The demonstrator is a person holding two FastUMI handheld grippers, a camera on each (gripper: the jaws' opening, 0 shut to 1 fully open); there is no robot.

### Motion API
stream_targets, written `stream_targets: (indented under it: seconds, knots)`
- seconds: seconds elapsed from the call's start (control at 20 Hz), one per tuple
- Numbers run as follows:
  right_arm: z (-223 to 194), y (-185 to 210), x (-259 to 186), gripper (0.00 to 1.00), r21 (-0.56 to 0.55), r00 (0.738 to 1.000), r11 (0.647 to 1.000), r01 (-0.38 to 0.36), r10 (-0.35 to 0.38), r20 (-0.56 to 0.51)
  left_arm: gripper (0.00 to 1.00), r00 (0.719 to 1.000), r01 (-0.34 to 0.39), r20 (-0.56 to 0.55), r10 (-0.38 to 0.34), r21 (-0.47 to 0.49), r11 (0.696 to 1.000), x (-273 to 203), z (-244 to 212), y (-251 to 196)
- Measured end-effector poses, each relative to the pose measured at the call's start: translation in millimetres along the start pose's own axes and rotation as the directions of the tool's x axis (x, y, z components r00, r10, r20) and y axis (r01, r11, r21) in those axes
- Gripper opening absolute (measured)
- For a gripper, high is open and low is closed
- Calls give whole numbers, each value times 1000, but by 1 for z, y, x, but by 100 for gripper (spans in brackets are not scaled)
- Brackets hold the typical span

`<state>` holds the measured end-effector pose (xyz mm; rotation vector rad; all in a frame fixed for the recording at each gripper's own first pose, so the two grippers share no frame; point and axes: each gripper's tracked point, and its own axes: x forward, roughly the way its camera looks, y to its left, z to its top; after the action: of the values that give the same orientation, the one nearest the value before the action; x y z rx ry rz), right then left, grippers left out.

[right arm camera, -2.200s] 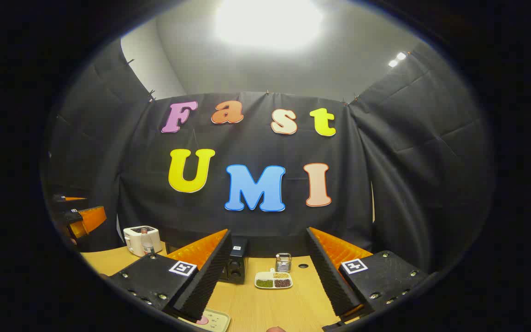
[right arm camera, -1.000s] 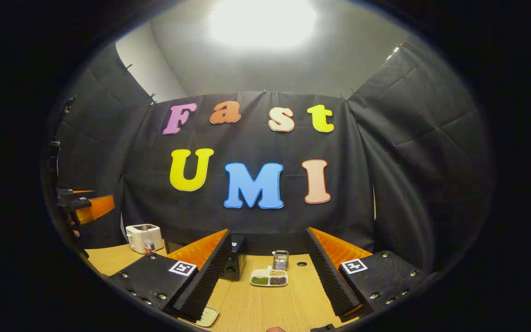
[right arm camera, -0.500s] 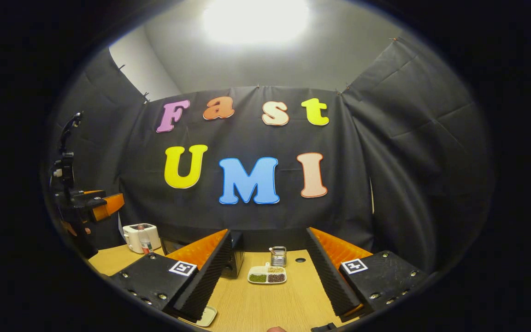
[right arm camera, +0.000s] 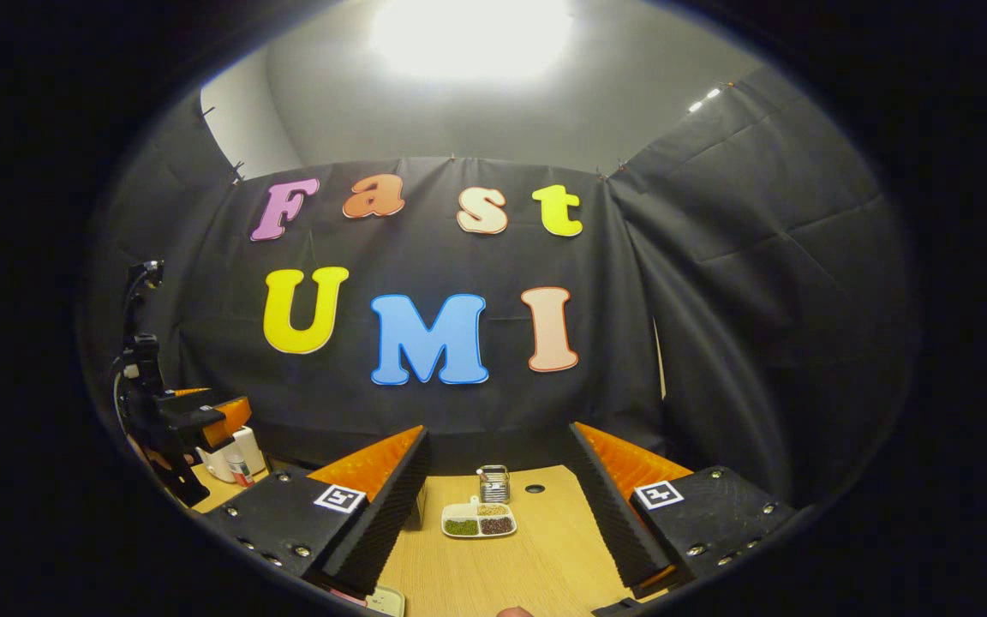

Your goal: Open the electric oven with the left hand, put the food in, and close the electric oven.

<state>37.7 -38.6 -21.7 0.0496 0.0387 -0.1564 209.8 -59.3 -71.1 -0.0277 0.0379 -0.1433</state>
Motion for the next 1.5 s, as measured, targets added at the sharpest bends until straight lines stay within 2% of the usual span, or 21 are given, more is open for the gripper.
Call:
stream_targets:
  seconds: [0.35, 0.45, 0.5, 0.65, 0.7, 0.75, 0.85, 1.0, 1.15, 1.2, 1.25, 1.3, 1.45, 1.5]
  knots:
    - [-8, 6, 9, 98, -30, 995, 995, 98, -98, -13, 100, 995, 62, -76, -63, -18, 998, 67, -56, -7]
    - [-14, 7, 9, 98, -42, 992, 992, 121, -122, -30, 90, 992, 71, -104, -74, -25, 997, 85, -76, -11]
    - [-18, 7, 9, 98, -45, 990, 990, 130, -132, -43, 100, 990, 73, -117, -76, -31, 997, 93, -85, -10]
    - [-22, 6, 5, 98, -61, 984, 985, 163, -167, -64, 97, 982, 74, -172, -81, -48, 996, 117, -120, -14]
    - [-24, 6, 6, 98, -69, 982, 983, 169, -174, -69, 100, 979, 74, -188, -82, -49, 996, 124, -131, -15]
    - [-25, 6, 4, 98, -81, 981, 982, 173, -179, -78, 97, 976, 73, -203, -81, -51, 996, 129, -141, -16]
    - [-26, 6, 4, 98, -101, 978, 978, 180, -189, -84, 100, 969, 66, -233, -76, -50, 997, 139, -161, -18]
    - [-24, 6, 3, 98, -121, 977, 976, 181, -192, -88, 97, 963, 55, -262, -64, -43, 998, 145, -182, -21]
    - [-27, 5, 3, 98, -136, 977, 975, 173, -188, -100, 100, 957, 42, -286, -45, -17, 999, 143, -200, -24]
    - [-26, 5, 3, 98, -140, 978, 975, 171, -185, -100, 93, 966, 47, -254, -44, 6, 999, 144, -195, -25]
    - [-25, 4, 4, 98, -144, 978, 975, 168, -183, -99, 100, 962, 45, -270, -39, 16, 999, 142, -198, -26]
    - [-25, 3, 5, 98, -145, 979, 976, 165, -180, -97, 98, 967, 41, -254, -37, 11, 999, 141, -196, -26]
    - [-24, 4, 7, 98, -140, 983, 980, 145, -159, -94, 100, 964, 32, -266, -33, -6, 999, 128, -201, -25]
    - [-25, 4, 9, 98, -135, 984, 981, 138, -152, -94, 97, 964, 32, -265, -31, 3, 999, 120, -199, -25]
